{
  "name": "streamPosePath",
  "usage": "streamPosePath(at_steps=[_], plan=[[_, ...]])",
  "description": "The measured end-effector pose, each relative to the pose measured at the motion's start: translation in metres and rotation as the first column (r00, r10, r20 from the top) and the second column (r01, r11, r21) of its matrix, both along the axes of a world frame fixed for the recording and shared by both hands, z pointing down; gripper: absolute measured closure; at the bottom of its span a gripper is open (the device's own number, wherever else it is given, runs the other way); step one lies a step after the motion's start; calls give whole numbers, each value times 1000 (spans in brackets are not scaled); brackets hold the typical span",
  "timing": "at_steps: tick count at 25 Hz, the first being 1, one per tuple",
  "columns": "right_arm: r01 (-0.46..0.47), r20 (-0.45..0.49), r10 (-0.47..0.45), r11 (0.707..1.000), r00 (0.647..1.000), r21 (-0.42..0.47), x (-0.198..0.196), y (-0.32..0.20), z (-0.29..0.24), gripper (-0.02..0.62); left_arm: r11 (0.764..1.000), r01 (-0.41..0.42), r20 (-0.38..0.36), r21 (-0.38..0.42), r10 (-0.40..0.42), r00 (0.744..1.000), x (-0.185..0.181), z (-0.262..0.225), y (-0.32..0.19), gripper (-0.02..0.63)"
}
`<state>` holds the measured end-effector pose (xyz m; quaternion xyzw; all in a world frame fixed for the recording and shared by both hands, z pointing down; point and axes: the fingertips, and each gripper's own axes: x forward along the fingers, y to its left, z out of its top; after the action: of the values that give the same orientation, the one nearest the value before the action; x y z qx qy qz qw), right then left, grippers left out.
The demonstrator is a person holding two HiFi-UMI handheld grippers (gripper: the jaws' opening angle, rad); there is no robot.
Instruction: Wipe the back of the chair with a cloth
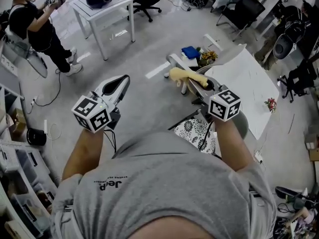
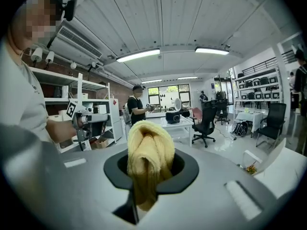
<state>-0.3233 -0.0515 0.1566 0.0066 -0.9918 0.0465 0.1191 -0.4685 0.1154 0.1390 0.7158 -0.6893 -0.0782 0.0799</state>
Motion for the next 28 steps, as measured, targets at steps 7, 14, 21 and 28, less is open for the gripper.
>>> streamPosePath(at_steps=[7,14,21,28], plan=[[-10,5,10,1000,1000,3,5,7,-1,545,1000,-16,-8,10,16,1000,4,0,4,548],[4,-13,-4,1000,1000,24,8,10,3,545,1000,-29,-19,-4,29,999,12,1,4,548],[0,4,0,1000,1000,25,15,3,-1,545,999,-35,-13,1,35,999,18,-1,-1,548],[8,7,-8,999,1000,42,12,7,-5,545,999,-43,-16,4,43,999,18,0,0,548]])
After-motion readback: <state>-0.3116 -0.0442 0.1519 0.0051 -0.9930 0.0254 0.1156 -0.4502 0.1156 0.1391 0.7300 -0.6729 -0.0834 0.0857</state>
